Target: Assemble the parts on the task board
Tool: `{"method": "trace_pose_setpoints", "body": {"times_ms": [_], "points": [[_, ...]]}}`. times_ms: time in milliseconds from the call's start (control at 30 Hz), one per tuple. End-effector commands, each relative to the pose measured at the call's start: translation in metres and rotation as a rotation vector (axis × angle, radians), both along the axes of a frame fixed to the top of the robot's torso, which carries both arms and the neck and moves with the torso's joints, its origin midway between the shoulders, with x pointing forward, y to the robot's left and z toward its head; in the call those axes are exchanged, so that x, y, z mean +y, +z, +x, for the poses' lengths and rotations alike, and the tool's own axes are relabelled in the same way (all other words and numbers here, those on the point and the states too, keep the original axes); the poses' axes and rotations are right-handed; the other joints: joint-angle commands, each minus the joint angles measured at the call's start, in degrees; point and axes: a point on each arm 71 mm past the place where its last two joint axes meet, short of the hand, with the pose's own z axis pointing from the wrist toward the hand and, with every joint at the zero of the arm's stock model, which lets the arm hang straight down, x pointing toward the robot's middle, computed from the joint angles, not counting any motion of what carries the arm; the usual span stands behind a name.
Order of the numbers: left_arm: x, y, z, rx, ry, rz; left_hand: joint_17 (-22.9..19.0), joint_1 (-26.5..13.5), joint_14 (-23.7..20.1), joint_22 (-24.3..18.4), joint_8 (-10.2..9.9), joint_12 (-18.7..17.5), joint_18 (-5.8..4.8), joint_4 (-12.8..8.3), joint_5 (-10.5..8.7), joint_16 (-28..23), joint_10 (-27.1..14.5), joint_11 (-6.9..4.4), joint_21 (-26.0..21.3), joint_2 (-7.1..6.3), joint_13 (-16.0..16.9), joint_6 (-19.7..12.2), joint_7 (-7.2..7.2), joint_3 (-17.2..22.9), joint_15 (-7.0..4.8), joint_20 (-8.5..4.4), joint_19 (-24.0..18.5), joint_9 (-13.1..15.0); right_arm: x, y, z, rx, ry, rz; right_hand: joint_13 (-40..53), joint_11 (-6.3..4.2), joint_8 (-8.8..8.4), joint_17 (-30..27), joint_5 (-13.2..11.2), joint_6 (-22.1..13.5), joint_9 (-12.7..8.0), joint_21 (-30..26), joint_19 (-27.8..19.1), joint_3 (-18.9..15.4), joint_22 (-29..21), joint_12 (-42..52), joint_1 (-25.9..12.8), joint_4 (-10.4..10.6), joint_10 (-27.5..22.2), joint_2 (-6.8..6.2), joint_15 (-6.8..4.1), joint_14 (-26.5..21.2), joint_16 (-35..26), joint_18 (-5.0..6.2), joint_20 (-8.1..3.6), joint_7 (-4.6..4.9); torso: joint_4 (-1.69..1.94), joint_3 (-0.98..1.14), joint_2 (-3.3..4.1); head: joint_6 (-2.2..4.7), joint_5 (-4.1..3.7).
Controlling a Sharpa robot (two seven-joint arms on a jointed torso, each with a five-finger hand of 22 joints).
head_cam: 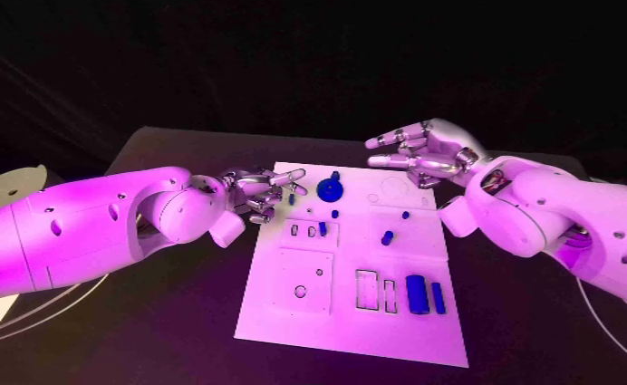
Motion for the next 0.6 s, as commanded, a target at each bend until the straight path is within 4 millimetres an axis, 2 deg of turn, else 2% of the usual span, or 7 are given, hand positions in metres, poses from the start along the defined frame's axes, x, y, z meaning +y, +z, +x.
{"method": "trace_pose_setpoints", "body": {"times_ms": [33, 100, 167, 333, 400, 500, 600], "points": [[-0.001, -0.003, -0.003, 0.053, -0.12, 0.322, 13.2, -1.4, 5.3, -1.2, 4.0, -1.0, 1.11, 2.5, -1.33, -0.4, -0.7, -0.52, -1.0, -1.03, -1.7, -0.5, -0.52, -1.8, -0.8, -0.4, -0.3, 1.8, -0.02, 0.002, 0.003, 0.066, -0.062, 0.107, 0.0, 0.46, 0.0, 13.4, 0.2, 0.3, -0.1, -0.4, 0.1, -0.4, 1.9, -0.3, -0.1, 0.0, 0.0, 0.64, 0.48, 5.5, -0.4, 0.99, 0.42, 0.18, -0.26, 0.17, -1.13, -0.17, 0.32], [-0.002, 0.001, 0.0, 0.056, -0.124, 0.396, 14.1, -1.4, 5.7, 0.0, 6.9, -0.1, 0.86, 3.6, -1.73, 0.2, 0.3, -1.15, -0.4, -1.44, -1.1, -0.1, -1.16, -2.4, -1.26, -0.83, 0.6, 3.2, -0.035, 0.004, 0.004, 0.065, -0.097, 0.103, 0.0, 0.53, -0.01, 13.4, 0.2, 0.4, -0.1, -0.4, 0.2, -0.5, 1.9, -0.3, 0.0, 0.0, 0.0, 0.7, 0.53, 5.5, -0.4, 0.98, 0.47, 0.26, -0.41, 0.28, -1.34, -0.27, 0.51], [-0.004, 0.005, 0.003, 0.055, -0.132, 0.461, 15.1, -1.0, 6.0, 2.2, 11.1, 1.7, 0.45, 4.9, -1.73, 0.8, 2.2, -1.82, 0.8, -1.86, 0.2, -0.5, -2.24, -3.1, -2.2, -1.73, 2.2, 5.7, -0.046, 0.004, 0.004, 0.062, -0.125, 0.097, -0.1, 0.59, -0.01, 13.3, 0.2, 0.5, -0.1, -0.4, 0.2, -0.6, 1.9, -0.3, 0.1, 0.0, 0.1, 0.76, 0.58, 5.4, -0.5, 0.99, 0.52, 0.34, -0.47, 0.4, -1.53, -0.31, 0.63], [-0.015, 0.013, 0.01, 0.019, -0.175, 0.64, 15.1, -1.3, 6.0, 8.0, 18.2, 6.7, -0.78, 5.1, -1.82, 0.8, 6.7, -3.26, 4.0, -1.69, 5.5, -1.2, -3.55, -3.7, -3.22, -2.74, 5.4, 10.2, -0.07, 0.004, 0.003, 0.05, -0.186, 0.087, -0.8, 0.64, 0.09, 12.5, 0.6, 0.9, -0.1, -0.8, -0.1, -1.0, 1.3, -0.9, 0.4, 0.0, -0.2, 0.97, 0.66, 5.2, -1.0, 1.12, 0.67, 0.39, -0.77, 0.66, -1.95, -0.3, 0.84], [-0.023, 0.015, 0.015, 0.0, -0.197, 0.703, 15.1, -1.3, 6.0, 9.3, 20.7, 7.6, -1.08, 5.1, -1.84, 0.8, 7.6, -3.68, 4.7, -1.43, 6.6, -2.2, -3.84, -3.8, -3.57, -3.02, 6.0, 12.0, -0.076, 0.004, 0.002, 0.042, -0.208, 0.087, -2.9, 0.57, 0.26, 10.5, 1.9, 1.5, -0.1, -2.2, -1.3, -1.3, -1.0, -3.5, 1.2, -0.1, -1.8, 1.27, 0.57, 4.6, -2.7, 1.65, 0.68, 0.27, -0.83, 0.72, -2.07, -0.33, 0.91], [-0.034, 0.016, 0.02, -0.015, -0.221, 0.766, 15.1, -0.8, 6.0, 10.3, 21.5, 8.0, -1.27, 4.9, -1.62, 0.8, 7.9, -3.67, 5.2, -1.04, 7.0, -3.0, -3.96, -3.5, -3.57, -3.15, 6.5, 12.8, -0.081, 0.003, 0.002, 0.034, -0.234, 0.088, -8.1, 0.47, 0.31, 6.2, 4.5, 1.8, -0.2, -5.9, -4.1, -1.4, -6.4, -9.6, 2.4, -0.6, -5.7, 1.87, 0.47, 3.1, -6.6, 2.8, 0.55, 0.3, -0.97, 0.86, -2.14, -0.46, 0.97], [-0.045, 0.015, 0.027, -0.022, -0.24, 0.806, 15.1, -0.7, 6.0, 13.2, 21.9, 8.9, -1.88, 5.0, -1.64, 0.8, 8.6, -3.69, 6.7, -0.66, 8.2, -3.5, -3.96, -3.3, -3.62, -3.21, 7.8, 13.2, -0.083, 0.002, 0.002, 0.03, -0.251, 0.088, -19.6, 0.51, 0.38, -1.3, 4.8, 1.7, -0.4, -13.8, -9.5, -1.3, -16.8, -23.2, 3.4, -1.1, -13.8, 2.66, 0.46, 0.1, -14.0, 4.81, 0.49, 0.3, -0.92, 0.94, -2.2, -0.48, 0.81]]}}
